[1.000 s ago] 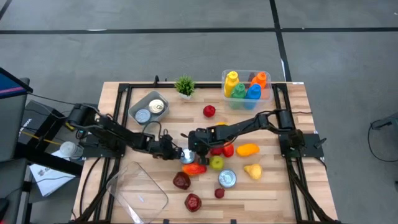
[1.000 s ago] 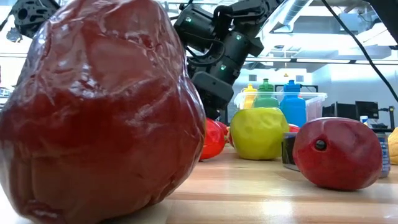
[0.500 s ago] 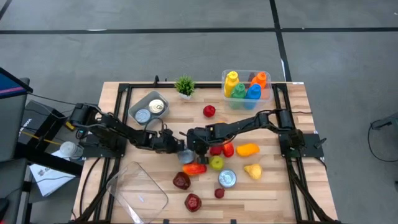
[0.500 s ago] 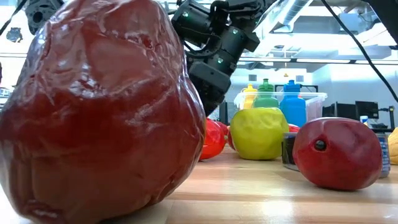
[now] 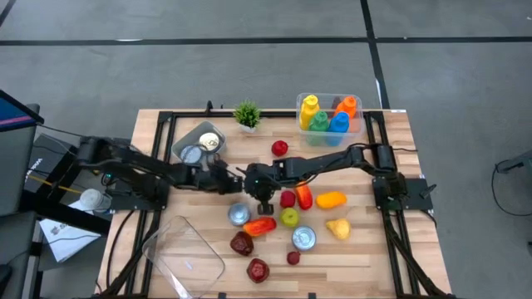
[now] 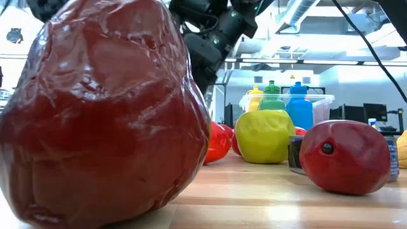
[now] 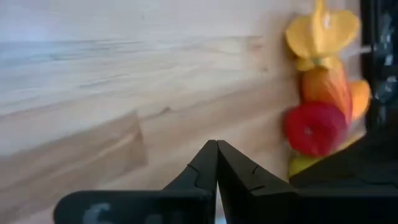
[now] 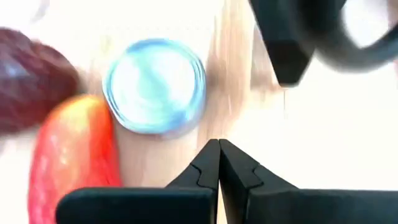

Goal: Pick & Place Food Item
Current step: Put the red tuna can into the gray bin

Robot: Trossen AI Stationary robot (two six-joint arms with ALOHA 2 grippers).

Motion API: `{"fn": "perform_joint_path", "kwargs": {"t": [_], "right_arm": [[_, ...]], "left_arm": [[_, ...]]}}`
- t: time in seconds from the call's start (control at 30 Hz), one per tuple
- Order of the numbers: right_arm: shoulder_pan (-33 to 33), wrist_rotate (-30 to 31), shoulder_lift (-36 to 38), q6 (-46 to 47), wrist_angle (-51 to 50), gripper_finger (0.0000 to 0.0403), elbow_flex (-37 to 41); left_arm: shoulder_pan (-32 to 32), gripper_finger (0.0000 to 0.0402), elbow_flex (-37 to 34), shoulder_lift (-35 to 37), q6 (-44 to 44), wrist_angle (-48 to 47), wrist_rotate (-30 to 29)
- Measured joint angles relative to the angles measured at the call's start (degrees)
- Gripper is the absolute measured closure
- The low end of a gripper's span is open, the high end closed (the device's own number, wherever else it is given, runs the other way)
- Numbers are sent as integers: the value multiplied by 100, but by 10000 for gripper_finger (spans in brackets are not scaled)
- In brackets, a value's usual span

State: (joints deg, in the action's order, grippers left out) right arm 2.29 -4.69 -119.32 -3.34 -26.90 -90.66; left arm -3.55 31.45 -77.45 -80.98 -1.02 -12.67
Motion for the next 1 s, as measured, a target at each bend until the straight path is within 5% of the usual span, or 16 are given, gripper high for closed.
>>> {"fn": "perform_joint_path", "kwargs": {"t": [0.13,0.27,0.63,1.0], "right_arm": [[34,-11,46,-28,-28,403,3],[87,-135,45,-76,-46,403,8],[202,-146,10,30,253,403,163],[237,-313,-5,522,1395,403,1296]], "left_arm": [[-126,401,-18,1028,-19,-1818,622],[-372,401,-18,1302,-134,-2354,1245],[-1035,401,-22,-604,-682,-460,2066],[-957,401,-27,-1088,-1104,478,1526]]}}
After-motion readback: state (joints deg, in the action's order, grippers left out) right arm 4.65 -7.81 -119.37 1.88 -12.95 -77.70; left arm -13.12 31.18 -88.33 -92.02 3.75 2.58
